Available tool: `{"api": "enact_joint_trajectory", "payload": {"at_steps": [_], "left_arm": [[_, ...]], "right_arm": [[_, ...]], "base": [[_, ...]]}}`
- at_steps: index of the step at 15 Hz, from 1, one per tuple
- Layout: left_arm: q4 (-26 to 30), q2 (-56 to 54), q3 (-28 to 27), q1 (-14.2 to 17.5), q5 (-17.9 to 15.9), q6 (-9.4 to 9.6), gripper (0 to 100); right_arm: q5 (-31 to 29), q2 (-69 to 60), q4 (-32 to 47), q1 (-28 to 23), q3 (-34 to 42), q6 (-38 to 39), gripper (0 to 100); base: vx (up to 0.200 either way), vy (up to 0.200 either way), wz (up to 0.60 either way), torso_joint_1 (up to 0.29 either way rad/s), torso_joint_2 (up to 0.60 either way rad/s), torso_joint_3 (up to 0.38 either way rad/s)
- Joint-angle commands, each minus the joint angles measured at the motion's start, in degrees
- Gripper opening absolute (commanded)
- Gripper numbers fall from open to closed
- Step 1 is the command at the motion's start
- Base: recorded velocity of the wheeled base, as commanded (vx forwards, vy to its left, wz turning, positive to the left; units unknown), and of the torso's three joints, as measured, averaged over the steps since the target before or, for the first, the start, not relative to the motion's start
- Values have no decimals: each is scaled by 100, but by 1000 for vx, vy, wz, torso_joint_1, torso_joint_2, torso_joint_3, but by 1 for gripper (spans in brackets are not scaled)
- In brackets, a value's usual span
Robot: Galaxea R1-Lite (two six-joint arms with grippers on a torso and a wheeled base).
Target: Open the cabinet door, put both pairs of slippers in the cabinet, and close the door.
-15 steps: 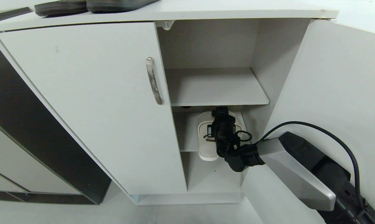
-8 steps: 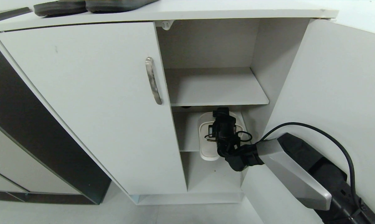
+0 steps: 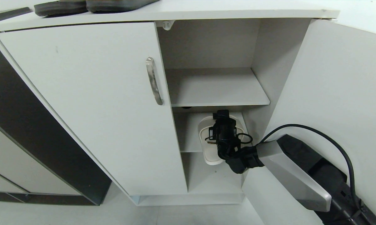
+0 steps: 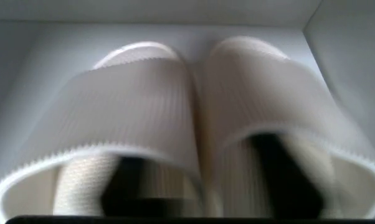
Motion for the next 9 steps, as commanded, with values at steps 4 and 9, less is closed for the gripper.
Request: {"api": "enact_joint_trajectory", "payload": {"at_steps": [4,9], "left_arm": [[0,7,0,1,1,-3,0],[0,7,0,1,-8,5,0]], "right_arm": [[-55,-846,-763,203,1585,-14,100],[-319,-1892,-1748,669,3589,-5,100]], "base": [[0,0,0,0,0,0],[0,0,0,0,0,0]]}}
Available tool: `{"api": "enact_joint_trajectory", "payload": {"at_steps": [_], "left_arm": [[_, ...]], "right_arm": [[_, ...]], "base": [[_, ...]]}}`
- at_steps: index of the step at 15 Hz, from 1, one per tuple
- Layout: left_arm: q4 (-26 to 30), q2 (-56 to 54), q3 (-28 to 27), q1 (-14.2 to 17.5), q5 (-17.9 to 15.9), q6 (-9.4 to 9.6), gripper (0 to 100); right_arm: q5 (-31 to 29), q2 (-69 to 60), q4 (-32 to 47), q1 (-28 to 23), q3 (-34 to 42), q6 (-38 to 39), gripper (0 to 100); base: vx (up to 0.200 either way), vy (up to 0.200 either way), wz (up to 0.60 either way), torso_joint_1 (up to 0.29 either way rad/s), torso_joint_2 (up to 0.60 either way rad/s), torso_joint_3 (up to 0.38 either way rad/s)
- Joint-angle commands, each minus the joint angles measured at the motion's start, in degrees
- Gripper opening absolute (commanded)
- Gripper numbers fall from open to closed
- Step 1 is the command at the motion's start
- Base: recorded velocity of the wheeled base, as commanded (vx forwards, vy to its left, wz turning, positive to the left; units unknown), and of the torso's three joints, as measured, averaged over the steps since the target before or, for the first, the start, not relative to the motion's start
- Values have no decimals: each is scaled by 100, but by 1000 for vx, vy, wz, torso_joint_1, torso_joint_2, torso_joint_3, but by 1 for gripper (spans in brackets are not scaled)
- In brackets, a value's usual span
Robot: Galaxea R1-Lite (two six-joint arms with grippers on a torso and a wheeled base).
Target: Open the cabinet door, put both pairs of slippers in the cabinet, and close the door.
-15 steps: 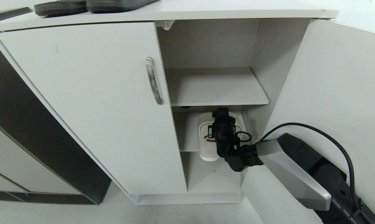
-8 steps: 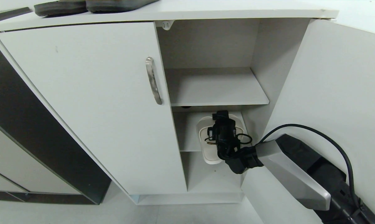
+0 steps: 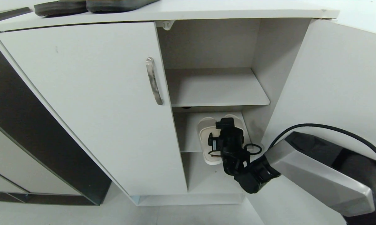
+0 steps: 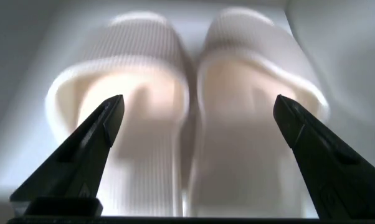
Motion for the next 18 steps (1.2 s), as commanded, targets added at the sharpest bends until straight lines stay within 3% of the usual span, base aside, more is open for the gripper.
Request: {"api": "enact_joint_trajectory", "payload": {"at_steps": [1,4,7,14,18], "left_arm": [[0,7,0,1,-4,-2,0],[0,7,0,1,-4,7,0],[0,7,0,1,-4,-2,0],[0,7,0,1,-4,7,0],[0,7,0,1,4,-11,0]], "right_arm": [[-137,-834,-683,418,1401,6,100],[-146,-957,-1237,656,2122,-21,100],[-146,-975,-1263,752,2157,-21,100],[-146,-948,-1272,805,2210,-21,100],[-146,-948,-1281,805,2236,-12,100]], "base": [[0,0,0,0,0,0],[0,0,0,0,0,0],[0,0,0,0,0,0],[-200,0,0,2,4,2],[0,0,0,0,0,0]]}}
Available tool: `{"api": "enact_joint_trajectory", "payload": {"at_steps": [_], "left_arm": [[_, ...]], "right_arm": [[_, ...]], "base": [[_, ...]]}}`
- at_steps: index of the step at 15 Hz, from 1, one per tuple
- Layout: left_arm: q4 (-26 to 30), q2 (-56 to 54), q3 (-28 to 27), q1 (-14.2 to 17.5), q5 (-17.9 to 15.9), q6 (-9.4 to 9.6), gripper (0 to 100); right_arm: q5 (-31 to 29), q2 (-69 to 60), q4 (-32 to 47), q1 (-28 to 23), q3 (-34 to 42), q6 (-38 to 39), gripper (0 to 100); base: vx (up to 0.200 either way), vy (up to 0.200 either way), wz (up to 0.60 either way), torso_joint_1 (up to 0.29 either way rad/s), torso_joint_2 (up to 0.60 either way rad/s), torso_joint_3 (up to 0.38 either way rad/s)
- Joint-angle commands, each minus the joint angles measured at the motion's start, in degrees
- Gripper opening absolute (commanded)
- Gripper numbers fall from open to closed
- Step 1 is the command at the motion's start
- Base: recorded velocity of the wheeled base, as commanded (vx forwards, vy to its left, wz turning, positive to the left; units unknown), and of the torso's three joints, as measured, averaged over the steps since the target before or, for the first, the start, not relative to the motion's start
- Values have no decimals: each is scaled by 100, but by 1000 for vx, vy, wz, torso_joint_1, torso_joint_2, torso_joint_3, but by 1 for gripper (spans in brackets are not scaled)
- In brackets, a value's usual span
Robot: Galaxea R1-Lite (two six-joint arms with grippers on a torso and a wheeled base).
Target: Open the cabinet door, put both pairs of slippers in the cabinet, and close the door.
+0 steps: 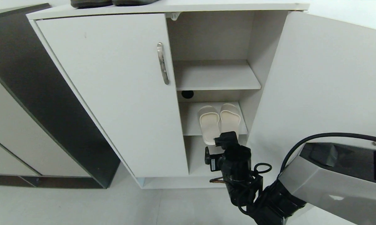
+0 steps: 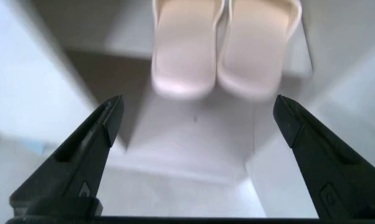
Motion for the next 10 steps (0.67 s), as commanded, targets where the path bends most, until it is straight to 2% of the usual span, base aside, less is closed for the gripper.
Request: {"api": "enact_joint_trajectory", "payload": {"at_steps": [1,10], "left_arm": [[-7,7,0,1,3,3,0],[1,7,-9,1,-14,20,0]], "right_arm": [[-5,9,-55,-2,33,2,100],[-5,9,-187,7,121,-16,100]], "base": [[0,0,0,0,0,0],[0,0,0,0,0,0]]}}
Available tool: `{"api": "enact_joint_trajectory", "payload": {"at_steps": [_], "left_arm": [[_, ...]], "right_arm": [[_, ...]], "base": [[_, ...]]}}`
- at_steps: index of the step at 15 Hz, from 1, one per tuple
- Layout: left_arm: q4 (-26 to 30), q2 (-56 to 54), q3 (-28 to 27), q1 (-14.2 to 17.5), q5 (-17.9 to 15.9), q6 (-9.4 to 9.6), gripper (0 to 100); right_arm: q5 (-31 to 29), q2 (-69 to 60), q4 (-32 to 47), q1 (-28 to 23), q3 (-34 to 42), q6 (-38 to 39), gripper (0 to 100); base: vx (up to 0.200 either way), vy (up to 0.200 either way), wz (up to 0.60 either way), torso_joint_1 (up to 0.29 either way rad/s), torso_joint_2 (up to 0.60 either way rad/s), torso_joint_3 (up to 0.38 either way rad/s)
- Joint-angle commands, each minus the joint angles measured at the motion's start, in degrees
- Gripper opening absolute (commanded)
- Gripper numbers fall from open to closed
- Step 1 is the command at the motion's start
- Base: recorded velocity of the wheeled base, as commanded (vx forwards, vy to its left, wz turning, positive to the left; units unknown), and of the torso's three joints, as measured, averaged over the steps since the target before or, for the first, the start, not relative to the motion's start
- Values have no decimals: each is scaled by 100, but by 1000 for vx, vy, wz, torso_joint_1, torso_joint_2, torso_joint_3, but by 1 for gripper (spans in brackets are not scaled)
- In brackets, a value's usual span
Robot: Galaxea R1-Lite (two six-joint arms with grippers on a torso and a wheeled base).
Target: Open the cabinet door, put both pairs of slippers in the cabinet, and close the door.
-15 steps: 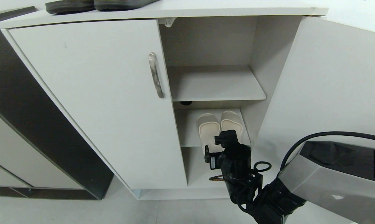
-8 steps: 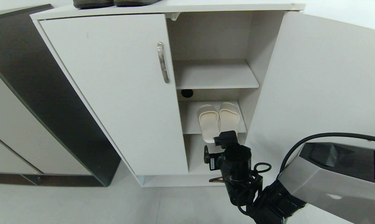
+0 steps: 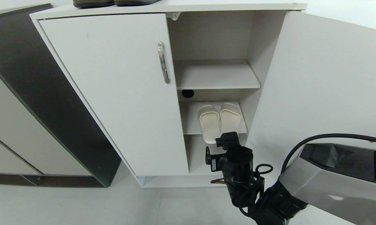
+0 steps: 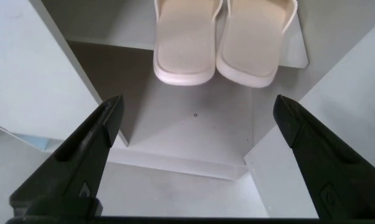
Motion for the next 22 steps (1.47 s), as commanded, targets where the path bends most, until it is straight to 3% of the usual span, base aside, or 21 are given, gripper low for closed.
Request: {"api": "enact_joint_trajectory", "payload": {"at_steps": [1,8,22], "left_arm": [[1,7,-6,1,-1,-1,0],[1,7,-6,1,-1,-1,0],[1,7,2,1,-1,7,0]], "right_arm": [[0,2,-4,12,7,0,100],[0,11,-4,12,42,0,100],[0,46,-250,-23,280,0,100]], "base": [[0,0,0,0,0,0],[0,0,0,2,1,14],[0,0,0,2,5,193]]}}
